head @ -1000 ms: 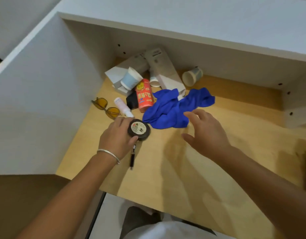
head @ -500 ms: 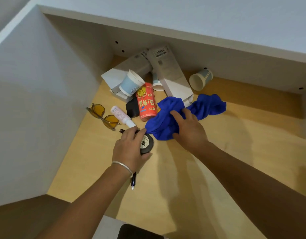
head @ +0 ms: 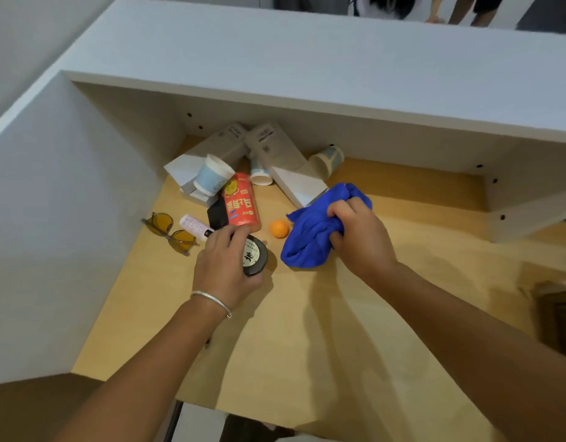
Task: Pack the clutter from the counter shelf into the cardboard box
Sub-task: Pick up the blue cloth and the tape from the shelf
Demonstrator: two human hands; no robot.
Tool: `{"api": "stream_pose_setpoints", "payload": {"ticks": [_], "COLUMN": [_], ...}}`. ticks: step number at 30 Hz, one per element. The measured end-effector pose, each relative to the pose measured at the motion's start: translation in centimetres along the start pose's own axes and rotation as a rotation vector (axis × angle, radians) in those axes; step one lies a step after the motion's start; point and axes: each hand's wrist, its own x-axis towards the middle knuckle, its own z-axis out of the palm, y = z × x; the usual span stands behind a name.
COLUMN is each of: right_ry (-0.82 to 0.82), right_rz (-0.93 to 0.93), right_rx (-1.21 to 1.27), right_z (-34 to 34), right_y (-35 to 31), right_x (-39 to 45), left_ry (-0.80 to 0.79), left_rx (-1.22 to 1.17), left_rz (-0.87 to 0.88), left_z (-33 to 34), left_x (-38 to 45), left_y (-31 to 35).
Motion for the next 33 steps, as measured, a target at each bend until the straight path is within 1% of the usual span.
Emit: {"api": "stream_pose_setpoints", "payload": {"ticks": [3, 7, 10, 13, 17, 23, 26, 29, 31, 33], "right_ry": [0.116, 0.227, 0.345, 0.47, 0.596, 0.754, 0.795, 0.797, 0.756, 0.661], "right_rz": [-0.014, 0.033, 0.063, 0.087, 0.122, 0.229, 0.3, 0.399, 0.487, 0.58], "right_rx": [0.041, 0.068, 0.081, 0.047, -0.013, -0.127, -0.171, -0.197, -0.225, -0.246], "right_z": [-4.1, -10.0, -14.9, -19.9, -26.0, -32.9, -35.1, -36.4, -36.6, -36.5], "right_y": [0.7, 2.2, 3.7, 5.4, 7.8, 11.6, 13.2, 14.5, 15.4, 16.3], "right_x": [-2.0, -4.9, -7.8, -11.3, -16.5, -24.8, -28.9, -33.0, -35.3, -37.2], "left_ry": [0.049, 0.089, 0.105, 0.111, 0.119, 0.083, 0.061, 0.04, 0.008, -0.026], "left_rx": [0.001, -0.007, -0.018, -0.041, -0.107, -0.199, -0.216, -0.25, -0.257, -0.243], "left_rz": [0.084, 0.179, 0.272, 0.366, 0.499, 0.708, 0.803, 0.888, 0.929, 0.954], "left_z": [-0.9, -1.9, -2.4, -2.7, -2.6, -1.5, -0.6, 0.5, 1.5, 2.7], "left_x": [0.3, 0.6, 0.5, 0.1, -0.7, -2.7, -3.9, -5.1, -6.0, -6.8], "left_y": [3.3, 8.6, 13.4, 18.7, 26.6, 37.7, 42.6, 46.9, 49.2, 51.0]}}
